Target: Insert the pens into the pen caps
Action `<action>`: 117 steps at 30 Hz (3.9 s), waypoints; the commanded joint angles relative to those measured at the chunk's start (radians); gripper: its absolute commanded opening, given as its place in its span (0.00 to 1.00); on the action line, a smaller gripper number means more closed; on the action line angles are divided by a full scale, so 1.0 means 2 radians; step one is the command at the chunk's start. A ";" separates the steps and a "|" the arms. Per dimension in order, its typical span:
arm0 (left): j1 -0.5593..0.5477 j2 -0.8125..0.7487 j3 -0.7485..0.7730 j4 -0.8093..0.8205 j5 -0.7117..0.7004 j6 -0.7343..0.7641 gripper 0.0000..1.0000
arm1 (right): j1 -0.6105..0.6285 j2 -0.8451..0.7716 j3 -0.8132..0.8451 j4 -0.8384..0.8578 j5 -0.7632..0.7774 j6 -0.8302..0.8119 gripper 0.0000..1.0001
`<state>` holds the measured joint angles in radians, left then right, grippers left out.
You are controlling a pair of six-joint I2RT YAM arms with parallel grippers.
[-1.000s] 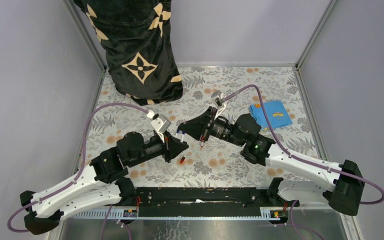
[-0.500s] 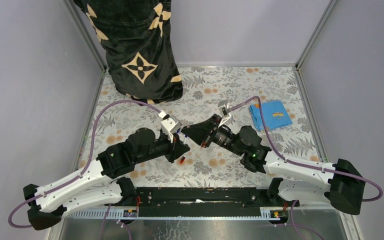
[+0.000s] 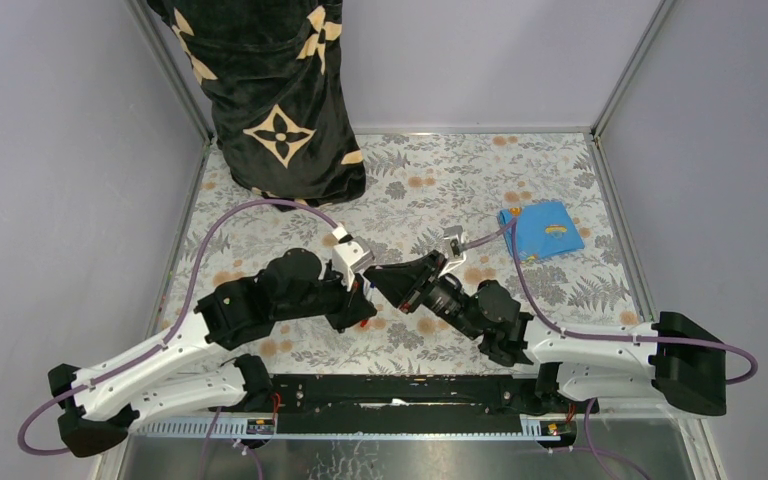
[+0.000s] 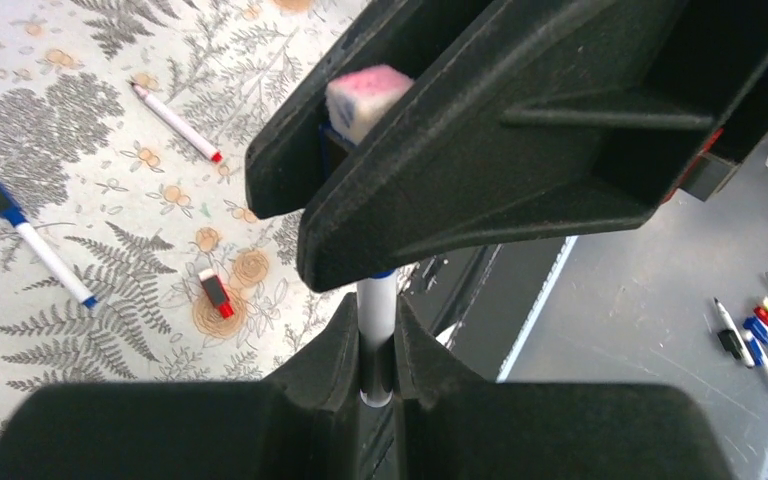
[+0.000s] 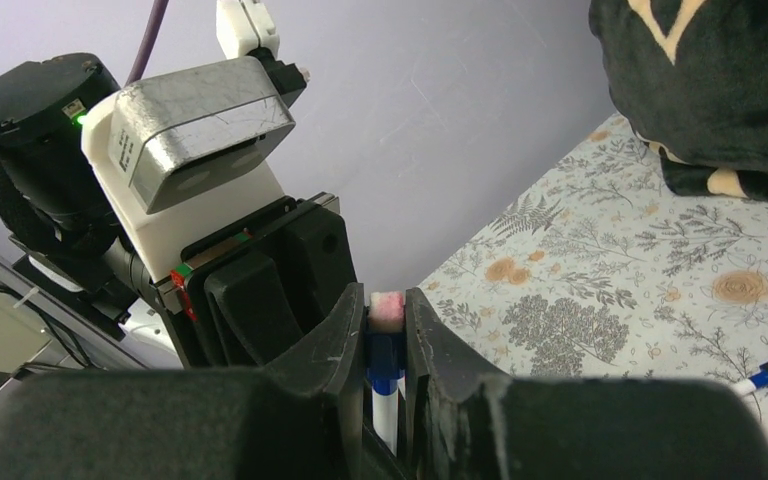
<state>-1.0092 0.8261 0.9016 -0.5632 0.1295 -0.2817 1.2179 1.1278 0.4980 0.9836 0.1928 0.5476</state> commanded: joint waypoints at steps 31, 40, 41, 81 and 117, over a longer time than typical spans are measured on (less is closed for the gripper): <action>0.028 -0.043 -0.023 0.298 0.031 -0.066 0.00 | 0.068 -0.110 0.212 -0.311 -0.009 -0.168 0.47; 0.028 -0.070 -0.026 0.296 0.083 -0.051 0.00 | 0.067 -0.196 0.156 -0.319 -0.002 -0.173 0.48; 0.028 -0.071 -0.025 0.296 0.091 -0.049 0.00 | 0.068 -0.200 0.155 -0.323 0.000 -0.172 0.48; 0.027 -0.035 -0.031 0.282 0.155 -0.033 0.00 | 0.068 -0.128 0.200 -0.257 0.108 -0.146 0.49; 0.028 -0.050 -0.044 0.234 0.040 -0.047 0.00 | 0.068 -0.144 0.185 -0.310 0.163 -0.140 0.49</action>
<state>-0.9531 0.7563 0.8318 -0.0563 0.3538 -0.3660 1.3476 0.8875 0.8787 0.3679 0.4568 0.2584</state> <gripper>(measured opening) 0.167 0.487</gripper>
